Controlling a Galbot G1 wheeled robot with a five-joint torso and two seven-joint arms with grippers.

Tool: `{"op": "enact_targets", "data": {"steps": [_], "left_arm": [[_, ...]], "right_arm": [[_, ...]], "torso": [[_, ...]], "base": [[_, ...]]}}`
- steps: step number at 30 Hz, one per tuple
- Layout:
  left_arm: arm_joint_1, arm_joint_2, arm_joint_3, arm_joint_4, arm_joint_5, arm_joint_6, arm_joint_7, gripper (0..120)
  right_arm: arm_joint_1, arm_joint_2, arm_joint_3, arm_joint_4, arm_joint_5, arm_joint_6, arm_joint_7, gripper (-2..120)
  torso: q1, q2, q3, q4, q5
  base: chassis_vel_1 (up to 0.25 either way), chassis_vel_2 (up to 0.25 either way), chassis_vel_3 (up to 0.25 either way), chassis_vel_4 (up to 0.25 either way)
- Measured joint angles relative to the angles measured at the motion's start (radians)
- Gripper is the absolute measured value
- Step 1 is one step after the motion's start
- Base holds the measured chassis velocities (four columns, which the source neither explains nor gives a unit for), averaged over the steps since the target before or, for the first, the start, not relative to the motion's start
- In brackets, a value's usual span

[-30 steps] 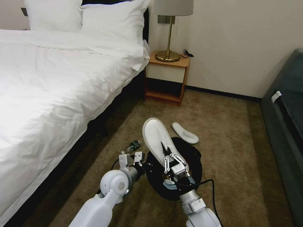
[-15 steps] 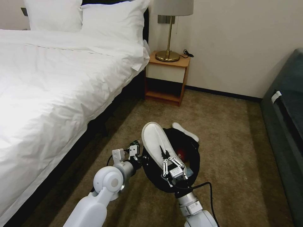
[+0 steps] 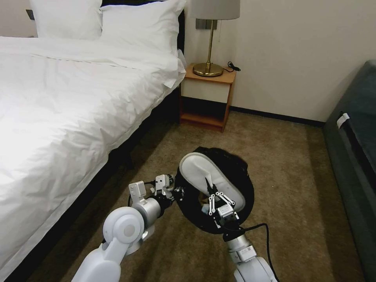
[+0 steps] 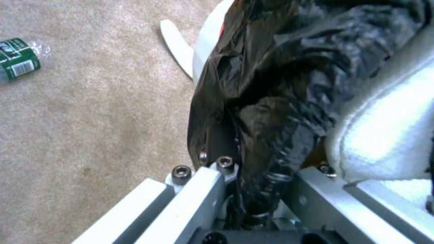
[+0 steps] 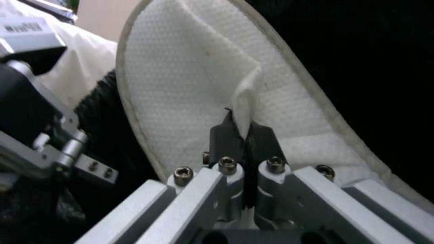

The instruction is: Pick up the trash bin, then pick up the garbage on the floor and place it into the trash bin.

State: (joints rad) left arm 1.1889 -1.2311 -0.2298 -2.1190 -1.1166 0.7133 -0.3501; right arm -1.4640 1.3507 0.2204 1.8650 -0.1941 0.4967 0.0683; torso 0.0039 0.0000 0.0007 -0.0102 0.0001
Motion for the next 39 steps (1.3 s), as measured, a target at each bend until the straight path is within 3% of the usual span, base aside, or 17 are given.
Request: {"op": "enact_targets", "data": {"steps": [7, 11, 13, 14, 21, 23, 25, 32, 39], "left_arm": [[0.005, 0.001, -0.004, -0.005, 0.002, 0.001, 0.0, 0], [0.005, -0.002, -0.003, 0.0, 0.012, 0.002, 0.002, 0], [0.005, -0.002, -0.003, 0.0, 0.012, 0.002, 0.002, 0], [0.005, -0.002, -0.002, 0.002, 0.017, 0.002, 0.002, 0], [0.005, -0.005, -0.001, 0.013, 0.035, 0.001, 0.002, 0], [0.006, -0.008, 0.0, 0.021, 0.052, 0.0, 0.004, 0], [0.006, -0.009, 0.0, 0.026, 0.06, 0.0, 0.004, 0], [-0.012, -0.012, -0.009, 0.1, 0.131, -0.004, -0.009, 0], [-0.035, -0.027, -0.018, 0.164, 0.165, -0.011, -0.01, 0]], "right_arm": [[-0.003, 0.0, 0.014, -0.006, -0.006, -0.005, -0.001, 2], [-0.01, -0.001, 0.016, 0.004, -0.006, -0.009, -0.004, 20], [-0.01, -0.001, 0.016, 0.004, -0.006, -0.009, -0.004, 20], [-0.013, -0.001, 0.017, 0.007, -0.007, -0.01, -0.008, 30], [-0.021, -0.001, 0.018, 0.014, -0.009, -0.009, -0.014, 48], [-0.028, -0.002, 0.017, 0.018, -0.012, -0.007, -0.019, 64], [-0.03, -0.002, 0.017, 0.02, -0.012, -0.006, -0.02, 67], [-0.062, -0.014, -0.008, 0.058, -0.025, -0.003, -0.034, 96], [-0.09, -0.026, -0.018, 0.1, -0.038, 0.004, -0.046, 100]], "torso": [[0.0, 0.0, 0.0, 0.0, 0.0], [0.0, 0.0, 0.0, 0.0, 0.0], [0.0, 0.0, 0.0, 0.0, 0.0], [0.0, 0.0, 0.0, 0.0, -0.0001], [0.0, 0.0, 0.0, 0.0, -0.0001], [0.0, 0.0, 0.0, -0.0001, -0.0001], [0.0, 0.0, 0.0, -0.0001, -0.0001], [0.0, 0.0, 0.0, 0.0001, -0.0001], [0.0, 0.0, 0.0, 0.0, -0.0001]], "base": [[0.0, 0.0, 0.0, 0.0], [0.0, 0.0, 0.0, 0.0], [0.0, 0.0, 0.0, 0.0], [0.0, 0.0, 0.0, 0.0], [0.0, 0.0, 0.0, 0.0], [0.0, 0.0, 0.0, 0.0], [0.0, 0.0, 0.0, 0.0], [0.0, 0.0, 0.0, 0.0], [0.0, 0.0, 0.0, 0.0]]}}
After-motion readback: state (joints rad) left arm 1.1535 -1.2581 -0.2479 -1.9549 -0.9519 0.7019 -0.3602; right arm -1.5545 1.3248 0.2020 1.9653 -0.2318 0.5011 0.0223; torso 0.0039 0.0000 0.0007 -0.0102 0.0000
